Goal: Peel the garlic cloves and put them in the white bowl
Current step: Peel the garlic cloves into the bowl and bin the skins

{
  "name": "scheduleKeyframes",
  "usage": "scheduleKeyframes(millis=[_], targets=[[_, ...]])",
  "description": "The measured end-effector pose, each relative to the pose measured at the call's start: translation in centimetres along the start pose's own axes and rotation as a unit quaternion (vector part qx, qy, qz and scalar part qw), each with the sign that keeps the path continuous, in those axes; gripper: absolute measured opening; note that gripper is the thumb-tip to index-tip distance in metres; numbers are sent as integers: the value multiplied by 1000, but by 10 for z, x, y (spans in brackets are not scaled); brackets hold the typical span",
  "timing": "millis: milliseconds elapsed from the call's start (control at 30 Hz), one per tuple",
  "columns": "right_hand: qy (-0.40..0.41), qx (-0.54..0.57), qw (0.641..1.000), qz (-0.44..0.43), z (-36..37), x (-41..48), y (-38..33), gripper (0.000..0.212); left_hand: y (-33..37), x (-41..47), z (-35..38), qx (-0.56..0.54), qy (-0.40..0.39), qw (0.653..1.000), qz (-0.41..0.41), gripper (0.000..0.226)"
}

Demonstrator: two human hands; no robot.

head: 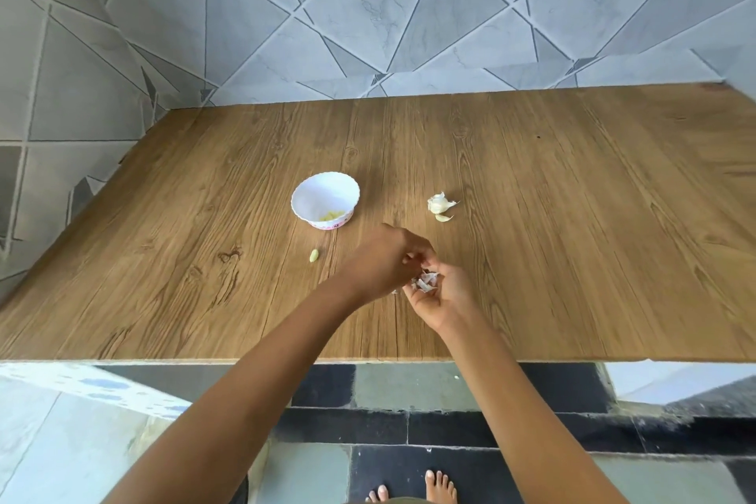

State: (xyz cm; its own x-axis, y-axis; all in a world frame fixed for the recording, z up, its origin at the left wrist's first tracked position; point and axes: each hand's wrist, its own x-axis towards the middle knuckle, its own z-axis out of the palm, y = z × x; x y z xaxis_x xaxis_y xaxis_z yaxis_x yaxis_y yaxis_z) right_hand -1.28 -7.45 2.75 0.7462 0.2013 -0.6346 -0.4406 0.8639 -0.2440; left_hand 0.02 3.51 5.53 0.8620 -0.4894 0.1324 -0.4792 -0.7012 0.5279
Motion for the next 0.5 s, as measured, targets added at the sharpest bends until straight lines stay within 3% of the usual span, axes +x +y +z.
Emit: scheduleKeyframes(millis=[167,367,500], targets=[[18,41,999,3,2,-3,-3,26,6,1,12,115,37,992,-33,12],[2,28,1000,8,-7,4,-8,19,-10,-7,3,-68,44,996,-26,27],[-12,22,1000,10,-13,8,-9,24,-20,-10,5,-166,42,977,-129,27]])
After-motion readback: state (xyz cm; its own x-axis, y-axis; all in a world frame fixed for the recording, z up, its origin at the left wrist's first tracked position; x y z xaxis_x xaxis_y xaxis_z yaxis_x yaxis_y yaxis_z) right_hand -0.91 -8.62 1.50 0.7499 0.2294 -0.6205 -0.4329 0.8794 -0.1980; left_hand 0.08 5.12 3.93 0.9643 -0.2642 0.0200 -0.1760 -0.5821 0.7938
